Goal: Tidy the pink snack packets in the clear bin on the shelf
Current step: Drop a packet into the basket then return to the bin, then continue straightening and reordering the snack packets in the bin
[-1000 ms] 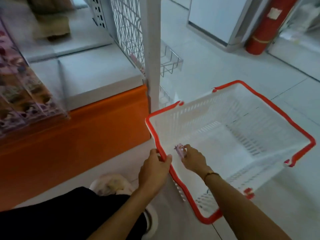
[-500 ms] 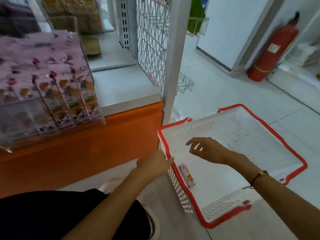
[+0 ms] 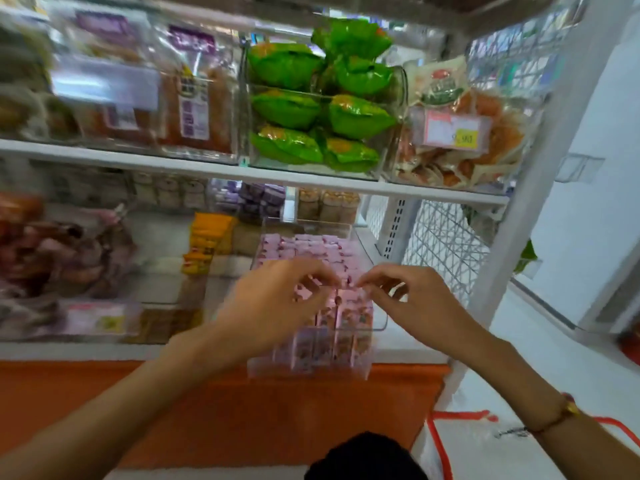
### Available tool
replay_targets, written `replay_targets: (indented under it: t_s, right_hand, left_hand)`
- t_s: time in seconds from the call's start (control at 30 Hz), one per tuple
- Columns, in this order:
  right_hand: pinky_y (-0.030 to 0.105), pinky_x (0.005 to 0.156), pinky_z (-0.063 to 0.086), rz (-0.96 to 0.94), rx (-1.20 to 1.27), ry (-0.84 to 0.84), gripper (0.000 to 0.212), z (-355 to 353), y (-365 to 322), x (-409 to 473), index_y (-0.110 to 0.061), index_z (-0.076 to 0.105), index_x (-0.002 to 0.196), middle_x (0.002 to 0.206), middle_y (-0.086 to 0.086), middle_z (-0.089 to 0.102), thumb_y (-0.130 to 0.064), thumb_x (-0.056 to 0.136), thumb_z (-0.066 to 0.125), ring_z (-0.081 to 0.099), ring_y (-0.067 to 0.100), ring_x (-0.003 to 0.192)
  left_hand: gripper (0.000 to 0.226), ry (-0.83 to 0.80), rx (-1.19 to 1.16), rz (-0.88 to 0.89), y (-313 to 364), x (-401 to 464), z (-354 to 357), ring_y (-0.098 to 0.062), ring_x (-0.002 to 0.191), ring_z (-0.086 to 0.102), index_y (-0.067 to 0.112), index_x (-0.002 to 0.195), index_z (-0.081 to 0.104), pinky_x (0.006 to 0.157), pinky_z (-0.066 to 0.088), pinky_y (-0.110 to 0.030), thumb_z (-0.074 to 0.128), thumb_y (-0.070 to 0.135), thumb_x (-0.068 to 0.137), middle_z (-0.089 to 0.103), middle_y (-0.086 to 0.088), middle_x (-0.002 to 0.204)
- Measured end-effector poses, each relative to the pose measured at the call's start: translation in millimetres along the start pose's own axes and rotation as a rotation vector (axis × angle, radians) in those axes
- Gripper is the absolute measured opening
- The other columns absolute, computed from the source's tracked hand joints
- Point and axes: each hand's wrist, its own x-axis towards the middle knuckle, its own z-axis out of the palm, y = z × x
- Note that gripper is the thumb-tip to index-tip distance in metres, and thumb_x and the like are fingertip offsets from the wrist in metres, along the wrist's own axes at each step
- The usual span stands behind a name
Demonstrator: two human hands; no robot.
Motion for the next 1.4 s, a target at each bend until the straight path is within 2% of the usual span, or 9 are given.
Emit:
replay_targets:
  t_s: [0.13,0.33,0.5,0.63,0.8,1.0,1.1,1.27,1.4]
  right_hand:
    - [0.033,0.072,0.053,-0.004,-0.065,-0.070,0.014,31,-2,69,-0.029,0.071,0.096,0.088,-0.006,0.070,-0.022,0.091,0.060,0.063,0.008,0.077]
    - [0.023,0.067,0.043,0.003,-0.271,-0.190,0.021,78,17,161,-0.022,0.069,0.109,0.104,0.001,0.069,-0.023,0.093,0.055,0.061,0.014,0.086]
    - [0.036,0.081,0.050,0.037,-0.466,-0.226,0.028,119,36,213,-0.018,0.066,0.115,0.117,0.009,0.065,-0.023,0.096,0.046,0.060,0.028,0.104]
    - [0.037,0.083,0.050,0.091,-0.498,-0.255,0.029,142,50,234,-0.011,0.070,0.100,0.105,0.009,0.068,-0.032,0.095,0.052,0.061,0.027,0.097]
    - [0.025,0.077,0.044,0.183,-0.143,-0.001,0.017,143,52,240,-0.010,0.070,0.100,0.107,0.006,0.067,-0.022,0.091,0.061,0.061,0.019,0.097]
    - [0.000,0.060,0.039,0.245,0.423,0.459,0.017,108,16,197,0.000,0.058,0.103,0.100,0.007,0.064,-0.014,0.096,0.053,0.060,0.004,0.080]
    - [0.016,0.070,0.053,0.263,0.696,0.582,0.004,91,-5,155,-0.012,0.053,0.097,0.094,0.001,0.063,-0.015,0.097,0.052,0.066,0.006,0.078]
    - [0.025,0.077,0.055,0.421,0.940,0.426,0.014,71,-32,96,-0.012,0.062,0.102,0.093,0.007,0.069,-0.021,0.092,0.058,0.067,0.014,0.082]
    - [0.029,0.082,0.053,0.447,1.009,0.302,0.023,77,-40,61,-0.008,0.064,0.110,0.094,0.008,0.071,-0.021,0.092,0.058,0.068,0.015,0.083]
  left_hand:
    - [0.026,0.404,0.064,-0.212,-64,5,-16,0.015,0.071,0.048,0.039,0.114,0.056,0.053,0.036,-0.003,0.061,0.031,0.090,0.052,0.027,0.097]
    - [0.052,0.278,-0.122,-0.498,-112,11,7,-0.010,0.108,0.055,0.032,0.136,0.041,0.093,0.049,-0.042,0.046,0.055,0.090,0.053,0.009,0.131]
    - [0.046,0.225,-0.227,-0.487,-118,9,22,0.009,0.085,0.052,0.038,0.130,0.047,0.072,0.047,-0.017,0.035,0.058,0.090,0.060,0.012,0.122]
    - [0.043,0.231,-0.247,-0.488,-118,10,22,0.006,0.089,0.053,0.041,0.128,0.046,0.066,0.041,-0.009,0.036,0.057,0.090,0.057,0.017,0.122]
    - [0.045,0.224,-0.281,-0.475,-121,11,20,0.016,0.087,0.050,0.039,0.126,0.049,0.067,0.040,-0.008,0.038,0.058,0.087,0.055,0.024,0.116]
    - [0.042,0.365,-0.363,-0.531,-115,18,13,-0.006,0.109,0.054,0.032,0.127,0.048,0.090,0.047,-0.030,0.052,0.050,0.089,0.055,0.012,0.121]
    - [0.031,0.492,-0.366,-0.373,-98,20,4,0.001,0.107,0.053,0.039,0.119,0.046,0.087,0.049,-0.028,0.057,0.035,0.091,0.052,0.022,0.114]
    - [0.046,0.402,-0.400,-0.177,-67,19,1,-0.006,0.111,0.055,0.033,0.130,0.045,0.092,0.052,-0.037,0.056,0.044,0.086,0.053,0.013,0.125]
    - [0.041,0.275,-0.343,-0.071,-54,10,10,0.009,0.110,0.050,0.042,0.123,0.049,0.086,0.046,-0.007,0.063,0.043,0.084,0.052,0.023,0.122]
